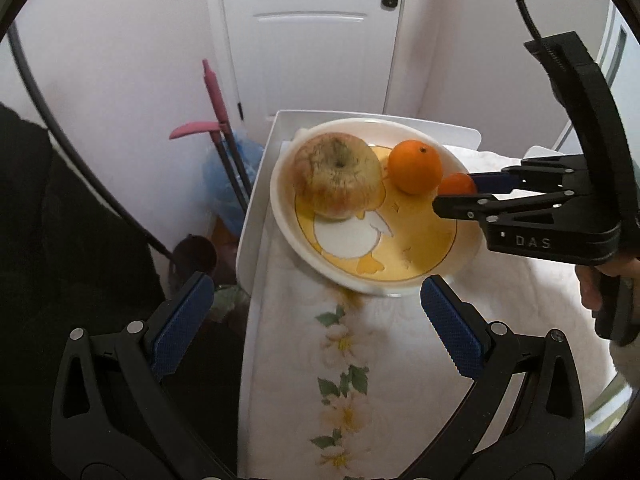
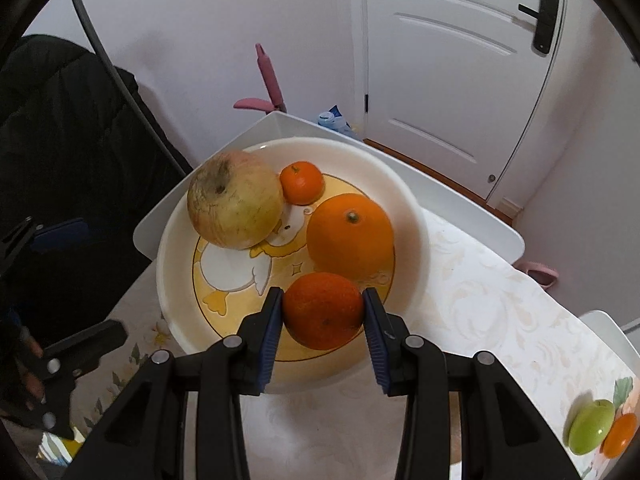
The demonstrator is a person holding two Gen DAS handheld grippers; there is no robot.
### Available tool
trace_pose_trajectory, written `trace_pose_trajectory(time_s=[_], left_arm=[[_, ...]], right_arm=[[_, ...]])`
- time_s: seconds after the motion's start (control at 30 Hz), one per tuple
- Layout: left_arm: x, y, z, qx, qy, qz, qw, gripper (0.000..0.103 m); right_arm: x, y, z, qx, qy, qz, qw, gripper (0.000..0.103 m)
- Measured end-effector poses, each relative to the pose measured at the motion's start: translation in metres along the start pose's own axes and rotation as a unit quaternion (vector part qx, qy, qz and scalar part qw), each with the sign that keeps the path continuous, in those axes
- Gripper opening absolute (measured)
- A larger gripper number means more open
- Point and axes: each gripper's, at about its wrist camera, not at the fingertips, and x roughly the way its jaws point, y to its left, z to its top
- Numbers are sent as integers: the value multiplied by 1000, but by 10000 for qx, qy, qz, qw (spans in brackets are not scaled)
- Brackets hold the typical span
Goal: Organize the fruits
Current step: 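Lower the mandarin onto the duck plate and open the right gripper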
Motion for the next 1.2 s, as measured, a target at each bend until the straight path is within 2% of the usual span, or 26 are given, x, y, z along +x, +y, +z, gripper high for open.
trace_pose_trajectory(time_s=[0.23, 0.27, 0.3, 0.33, 0.37, 0.4, 0.47, 0.57, 1.0, 1.2], left_arm=[[-4, 2, -11, -71, 32, 41, 10000, 103], [-6, 2, -11, -69, 8, 55, 10000, 103], [-9, 3, -11, -74, -9, 57, 10000, 103], [-11, 3, -12, -81, -21, 52, 10000, 103], [-13, 3, -12, -82, -28, 59, 9999, 103], [-15, 4, -13, -75, -33, 69, 9999, 103], [-18, 3, -14, -43, -32, 96, 9999, 103], [-26, 1, -14, 4, -78, 122, 9999, 103], [-71, -4, 9, 94, -540, 46, 9985, 103], [-86, -15, 20, 280, -766, -67, 9966, 103]], right_arm=[[4, 9, -3, -149, -10, -20, 9999, 37], [2, 9, -4, -139, -53, -53, 9999, 45], [-1, 9, -5, -125, -94, -45, 9999, 58], [-3, 9, -5, -96, -128, 1, 9999, 66], [-6, 8, -6, -50, -173, 28, 9998, 86], [-8, 7, -7, -14, -202, 35, 9998, 95], [-11, 8, -10, 47, -243, 58, 9997, 95], [-18, 8, -13, 67, -296, 39, 9995, 103], [-72, 19, -19, 233, -583, -58, 9980, 103], [-106, 16, -27, 461, -687, -292, 9961, 103]])
